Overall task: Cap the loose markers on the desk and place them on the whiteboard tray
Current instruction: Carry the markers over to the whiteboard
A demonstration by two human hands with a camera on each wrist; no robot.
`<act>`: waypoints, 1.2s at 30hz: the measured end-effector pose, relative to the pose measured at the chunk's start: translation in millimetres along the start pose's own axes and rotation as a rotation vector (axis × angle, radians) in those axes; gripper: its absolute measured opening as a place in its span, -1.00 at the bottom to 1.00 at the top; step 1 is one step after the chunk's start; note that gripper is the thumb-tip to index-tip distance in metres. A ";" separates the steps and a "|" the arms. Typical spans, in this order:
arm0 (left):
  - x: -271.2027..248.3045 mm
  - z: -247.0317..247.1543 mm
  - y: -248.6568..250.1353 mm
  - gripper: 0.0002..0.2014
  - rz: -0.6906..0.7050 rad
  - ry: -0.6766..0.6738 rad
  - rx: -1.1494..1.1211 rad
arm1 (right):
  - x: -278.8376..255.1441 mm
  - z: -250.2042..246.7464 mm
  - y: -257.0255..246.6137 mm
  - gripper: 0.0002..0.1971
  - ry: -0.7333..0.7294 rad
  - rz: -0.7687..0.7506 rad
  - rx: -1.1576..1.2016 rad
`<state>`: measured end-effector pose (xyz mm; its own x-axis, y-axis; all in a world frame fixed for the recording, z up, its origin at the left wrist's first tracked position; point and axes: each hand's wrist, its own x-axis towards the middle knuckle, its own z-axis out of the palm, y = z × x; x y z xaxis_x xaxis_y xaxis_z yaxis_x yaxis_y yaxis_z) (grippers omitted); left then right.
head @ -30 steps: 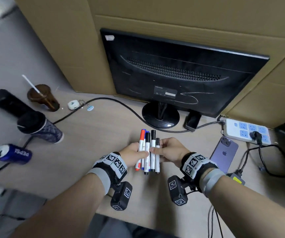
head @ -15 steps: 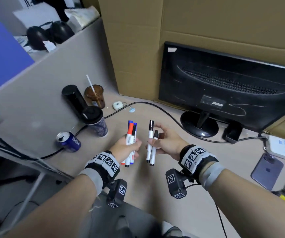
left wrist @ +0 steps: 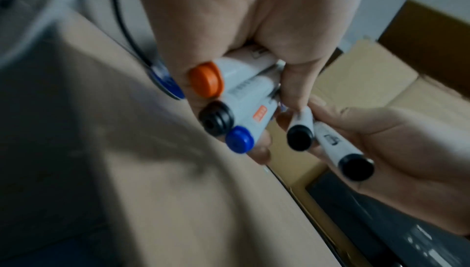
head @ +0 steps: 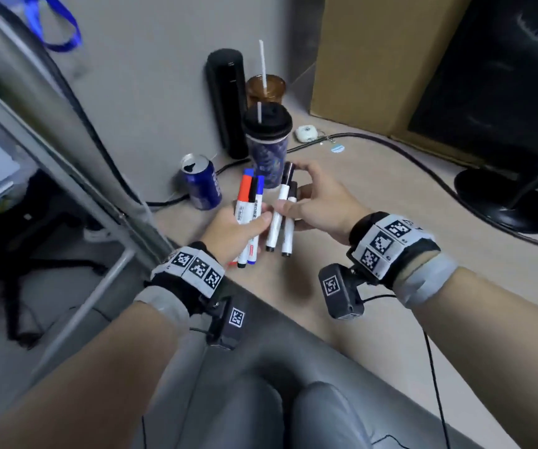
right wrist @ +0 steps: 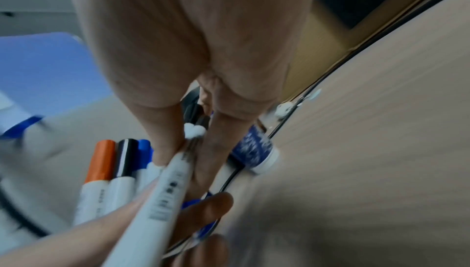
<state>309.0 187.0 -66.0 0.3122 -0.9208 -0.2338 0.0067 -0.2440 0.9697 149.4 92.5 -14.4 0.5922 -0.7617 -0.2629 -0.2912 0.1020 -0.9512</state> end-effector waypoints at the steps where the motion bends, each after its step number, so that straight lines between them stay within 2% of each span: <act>1: -4.5 -9.6 -7.6 -0.76 0.034 -0.009 -0.012 | 4.6 11.0 2.9 -0.38 -0.018 -0.027 -0.029; 5: -35.5 -49.6 -28.1 -0.86 0.096 -0.001 -0.038 | 13.0 56.7 11.3 -0.56 -0.060 -0.148 -0.096; 7: -55.5 -70.0 -38.6 -0.83 0.150 0.025 -0.012 | 12.9 82.9 16.0 -0.58 -0.109 -0.201 -0.121; 10: -95.1 -101.6 -54.8 -0.79 0.205 0.141 0.068 | 4.3 129.4 18.0 -0.60 -0.178 -0.267 -0.101; 14: -158.6 -151.6 -66.2 -0.86 0.238 0.270 0.099 | -20.8 200.3 6.4 -0.89 -0.270 -0.309 -0.038; 16: -188.2 -175.4 -65.0 -0.78 0.274 0.311 0.089 | -30.0 232.7 -1.8 -0.81 -0.283 -0.384 -0.077; 18: -218.3 -196.2 -59.7 -0.80 0.315 0.374 0.053 | -41.9 261.4 -16.4 -0.74 -0.287 -0.470 -0.110; 21: -264.9 -222.4 -48.7 -0.85 0.364 0.539 0.060 | -62.0 298.5 -43.9 -0.81 -0.333 -0.567 -0.023; 24: -313.0 -252.2 -42.6 -0.84 0.388 0.767 0.099 | -78.9 340.6 -70.3 -0.83 -0.378 -0.626 0.103; 27: -369.4 -279.2 -37.4 -0.80 0.403 0.981 0.124 | -102.4 389.5 -94.6 -0.71 -0.448 -0.625 0.169; 29: -406.2 -292.6 -34.9 -0.80 0.424 1.084 0.171 | -119.0 421.5 -108.1 -0.68 -0.499 -0.649 0.163; 31: -436.3 -303.9 -35.2 -0.81 0.412 1.180 0.211 | -134.8 450.8 -115.7 -0.73 -0.581 -0.639 0.161; 36: -488.2 -329.0 -50.3 -0.83 0.390 1.420 0.197 | -158.5 515.0 -115.3 -0.80 -0.670 -0.792 -0.123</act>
<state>468.8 748.9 22.4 0.9087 0.0945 0.4066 -0.3827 -0.2004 0.9019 476.0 530.9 53.8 0.9315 -0.0675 0.3574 0.3101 -0.3659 -0.8774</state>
